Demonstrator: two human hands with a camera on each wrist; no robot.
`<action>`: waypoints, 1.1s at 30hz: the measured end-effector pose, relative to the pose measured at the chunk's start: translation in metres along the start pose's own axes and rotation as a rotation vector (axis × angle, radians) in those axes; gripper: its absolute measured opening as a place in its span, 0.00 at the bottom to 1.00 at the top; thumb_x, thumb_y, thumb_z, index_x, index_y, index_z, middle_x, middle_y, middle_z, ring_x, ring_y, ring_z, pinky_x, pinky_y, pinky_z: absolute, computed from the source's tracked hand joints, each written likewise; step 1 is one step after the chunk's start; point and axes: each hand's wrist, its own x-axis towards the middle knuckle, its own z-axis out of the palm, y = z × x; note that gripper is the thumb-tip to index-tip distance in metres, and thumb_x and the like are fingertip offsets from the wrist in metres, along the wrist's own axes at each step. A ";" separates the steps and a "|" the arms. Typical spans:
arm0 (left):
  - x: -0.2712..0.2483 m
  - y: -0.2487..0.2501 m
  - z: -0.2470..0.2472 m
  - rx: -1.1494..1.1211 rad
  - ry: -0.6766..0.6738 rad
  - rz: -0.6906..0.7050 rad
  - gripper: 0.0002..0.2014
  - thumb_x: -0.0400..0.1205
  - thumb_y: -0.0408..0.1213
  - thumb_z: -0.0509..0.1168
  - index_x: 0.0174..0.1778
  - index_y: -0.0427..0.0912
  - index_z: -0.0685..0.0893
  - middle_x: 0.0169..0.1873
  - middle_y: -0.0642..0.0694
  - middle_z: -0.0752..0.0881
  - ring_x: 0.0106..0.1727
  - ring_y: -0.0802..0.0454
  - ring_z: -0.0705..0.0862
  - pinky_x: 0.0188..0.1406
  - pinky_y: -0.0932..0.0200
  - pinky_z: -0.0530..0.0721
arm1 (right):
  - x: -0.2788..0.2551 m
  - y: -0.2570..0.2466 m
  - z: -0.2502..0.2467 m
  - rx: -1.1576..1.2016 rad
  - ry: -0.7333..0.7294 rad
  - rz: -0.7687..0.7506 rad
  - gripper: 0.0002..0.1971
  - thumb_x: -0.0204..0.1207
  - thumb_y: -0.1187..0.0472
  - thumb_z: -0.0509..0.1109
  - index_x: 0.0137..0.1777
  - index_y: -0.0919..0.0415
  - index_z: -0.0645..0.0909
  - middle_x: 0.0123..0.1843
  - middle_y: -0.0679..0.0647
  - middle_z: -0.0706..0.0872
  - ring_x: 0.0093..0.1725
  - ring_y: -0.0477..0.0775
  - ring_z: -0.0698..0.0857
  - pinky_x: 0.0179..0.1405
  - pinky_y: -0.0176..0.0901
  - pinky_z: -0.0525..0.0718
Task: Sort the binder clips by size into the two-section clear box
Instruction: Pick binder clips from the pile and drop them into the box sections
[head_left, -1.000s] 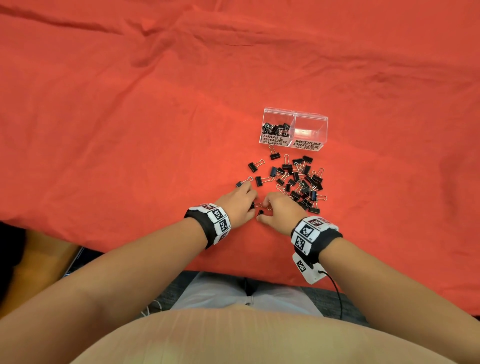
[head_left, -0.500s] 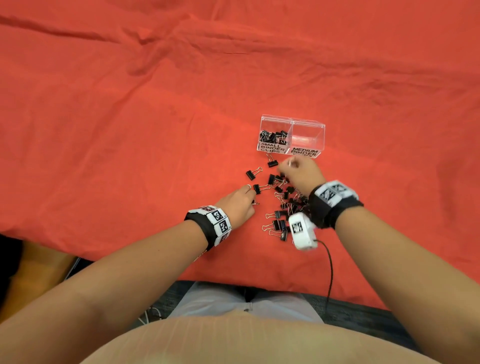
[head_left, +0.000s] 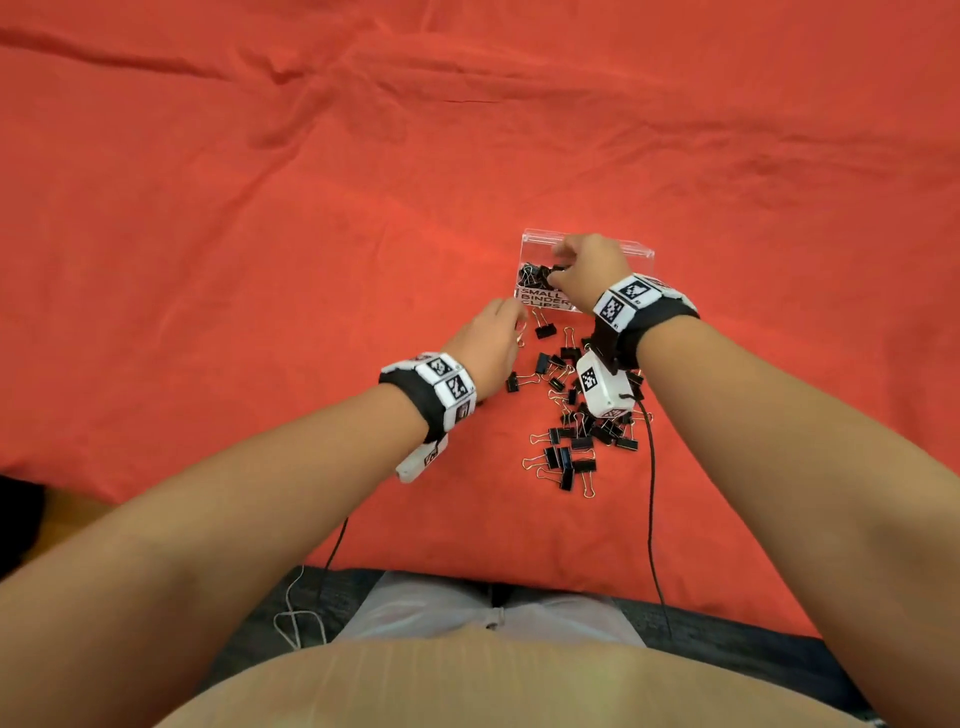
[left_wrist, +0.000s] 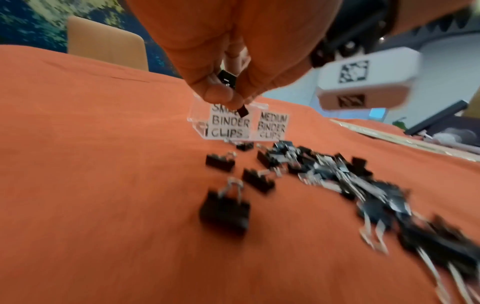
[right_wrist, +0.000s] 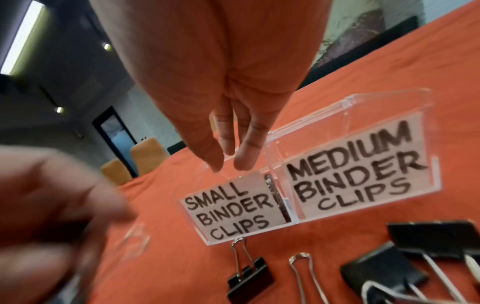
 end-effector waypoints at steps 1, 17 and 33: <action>0.009 0.005 -0.007 -0.015 0.031 -0.006 0.15 0.84 0.27 0.55 0.66 0.39 0.73 0.63 0.42 0.78 0.59 0.46 0.80 0.60 0.52 0.80 | -0.003 0.004 -0.002 0.032 0.021 -0.002 0.17 0.75 0.66 0.69 0.64 0.63 0.81 0.63 0.58 0.86 0.60 0.56 0.85 0.61 0.45 0.82; 0.081 0.035 -0.026 0.108 0.017 0.011 0.17 0.83 0.31 0.59 0.69 0.39 0.73 0.66 0.39 0.76 0.60 0.40 0.81 0.62 0.46 0.80 | -0.140 0.084 0.043 0.114 -0.085 0.084 0.07 0.73 0.68 0.67 0.44 0.59 0.84 0.39 0.51 0.81 0.37 0.48 0.79 0.39 0.36 0.77; -0.029 0.015 0.068 0.083 -0.258 -0.017 0.09 0.79 0.43 0.68 0.51 0.44 0.80 0.54 0.46 0.79 0.55 0.46 0.80 0.57 0.47 0.81 | -0.143 0.089 0.052 0.025 -0.039 0.105 0.03 0.71 0.62 0.73 0.43 0.56 0.82 0.40 0.50 0.76 0.37 0.50 0.76 0.37 0.43 0.77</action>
